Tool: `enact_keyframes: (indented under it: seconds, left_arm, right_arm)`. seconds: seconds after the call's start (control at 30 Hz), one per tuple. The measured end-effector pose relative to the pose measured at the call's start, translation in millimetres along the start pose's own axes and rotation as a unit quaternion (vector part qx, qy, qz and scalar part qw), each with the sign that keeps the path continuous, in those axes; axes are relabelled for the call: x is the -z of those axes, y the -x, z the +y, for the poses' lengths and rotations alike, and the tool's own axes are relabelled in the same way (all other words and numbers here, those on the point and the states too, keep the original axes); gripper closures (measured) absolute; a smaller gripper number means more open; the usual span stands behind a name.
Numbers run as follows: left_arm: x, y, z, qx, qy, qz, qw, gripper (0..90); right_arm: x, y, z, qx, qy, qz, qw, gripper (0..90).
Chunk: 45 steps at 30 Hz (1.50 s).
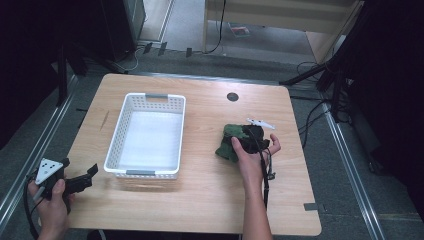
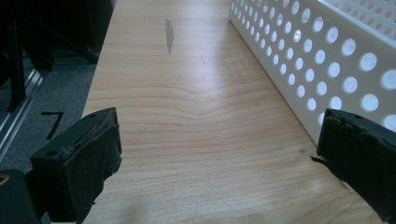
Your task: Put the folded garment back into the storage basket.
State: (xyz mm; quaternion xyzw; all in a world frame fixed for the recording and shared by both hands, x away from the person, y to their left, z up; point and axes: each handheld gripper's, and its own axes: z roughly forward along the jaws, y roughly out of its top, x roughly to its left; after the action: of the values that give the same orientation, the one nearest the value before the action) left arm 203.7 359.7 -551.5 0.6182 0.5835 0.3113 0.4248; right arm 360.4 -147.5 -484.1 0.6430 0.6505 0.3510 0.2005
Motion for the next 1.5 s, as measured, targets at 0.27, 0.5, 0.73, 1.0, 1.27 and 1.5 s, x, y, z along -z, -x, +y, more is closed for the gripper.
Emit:
enact_keyframes:
  seconds: [0.27, 0.5, 0.73, 1.0, 1.27, 1.5]
  left_arm:
    - [0.3, -0.2, -0.2, 0.002, 0.000, -0.002, 1.0000, 0.7]
    - [0.3, -0.1, -0.1, 0.001, -0.001, -0.002, 1.0000, 0.7]
    - [0.2, 0.0, -0.1, 0.002, -0.002, -0.002, 1.0000, 0.7]
    - [0.1, 0.0, 0.0, 0.001, -0.002, -0.002, 1.0000, 0.7]
    - [-0.3, 0.0, 0.1, 0.001, -0.004, -0.003, 1.0000, 0.7]
    - [-0.4, -0.7, 0.1, 0.005, -0.003, -0.005, 1.0000, 0.7]
  right_arm:
    - [-14.9, 0.7, -2.6, -0.001, -0.012, -0.002, 0.9999, 0.0]
    - [-28.3, -3.4, -11.5, 0.007, -0.031, -0.011, 0.9994, 0.0]
    - [-36.5, -7.3, -17.8, 0.018, -0.032, -0.023, 0.9991, 0.0]
    - [-45.8, -1.9, -30.2, 0.014, -0.028, -0.030, 0.9991, 0.0]
    - [-47.7, -2.6, -34.1, 0.022, -0.029, -0.035, 0.9987, 1.5]
    - [-44.7, 0.8, -37.3, 0.018, -0.008, -0.022, 0.9996, 13.8]
